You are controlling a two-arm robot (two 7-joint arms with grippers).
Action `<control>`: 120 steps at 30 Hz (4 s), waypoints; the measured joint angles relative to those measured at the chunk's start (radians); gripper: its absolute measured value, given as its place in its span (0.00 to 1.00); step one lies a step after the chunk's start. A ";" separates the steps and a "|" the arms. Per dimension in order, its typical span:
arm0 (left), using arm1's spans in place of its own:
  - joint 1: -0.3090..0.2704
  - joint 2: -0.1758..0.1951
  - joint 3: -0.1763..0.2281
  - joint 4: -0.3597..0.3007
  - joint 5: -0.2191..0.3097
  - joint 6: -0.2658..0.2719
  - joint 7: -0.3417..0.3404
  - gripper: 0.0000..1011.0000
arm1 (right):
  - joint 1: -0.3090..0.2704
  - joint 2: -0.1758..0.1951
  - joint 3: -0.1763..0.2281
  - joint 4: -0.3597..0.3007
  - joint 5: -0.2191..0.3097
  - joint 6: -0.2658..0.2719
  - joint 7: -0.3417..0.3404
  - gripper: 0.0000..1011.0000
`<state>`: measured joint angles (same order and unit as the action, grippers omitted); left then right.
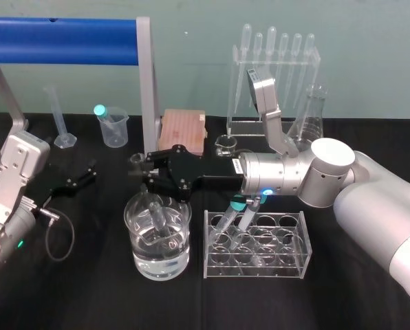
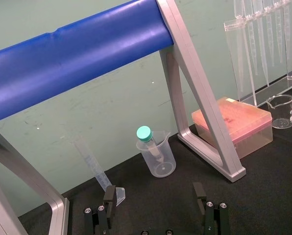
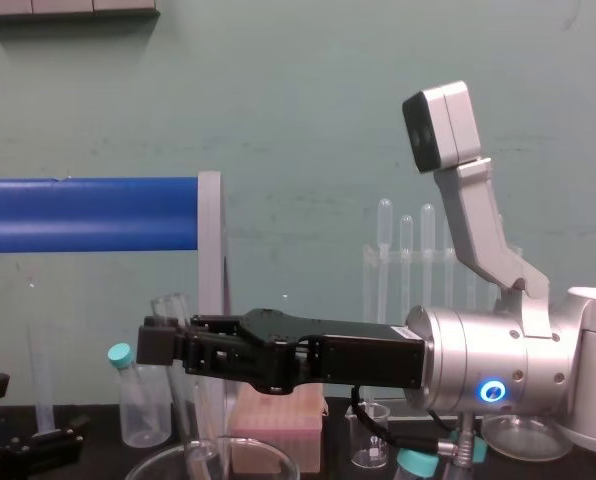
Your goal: Hold the test tube with one hand and immerse one end into the beaker, then return it to the test tube rack.
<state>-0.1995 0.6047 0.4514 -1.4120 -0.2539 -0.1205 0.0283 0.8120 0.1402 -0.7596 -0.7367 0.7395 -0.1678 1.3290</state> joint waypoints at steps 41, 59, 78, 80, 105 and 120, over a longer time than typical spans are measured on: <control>0.000 0.000 0.000 0.000 0.000 0.000 0.000 0.99 | 0.000 0.000 0.000 0.000 0.000 0.000 0.000 0.22; 0.000 0.000 0.000 0.000 0.000 0.000 0.000 0.99 | 0.000 0.000 0.000 0.000 0.000 0.000 0.000 0.22; 0.000 0.000 0.000 0.000 0.000 0.000 0.000 0.99 | 0.000 0.000 0.000 0.000 0.000 0.000 0.000 0.22; 0.000 0.000 0.000 0.000 0.000 0.000 0.000 0.99 | 0.000 0.000 0.000 0.000 0.000 0.000 0.000 0.22; 0.000 0.000 0.000 0.000 0.000 0.000 0.000 0.99 | 0.000 0.000 0.000 0.000 0.000 0.000 0.000 0.22; 0.000 0.000 0.000 0.000 0.000 0.000 0.000 0.99 | 0.000 0.000 0.000 0.000 0.000 0.000 0.000 0.22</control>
<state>-0.1995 0.6047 0.4514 -1.4120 -0.2539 -0.1205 0.0283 0.8120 0.1402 -0.7595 -0.7367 0.7394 -0.1678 1.3290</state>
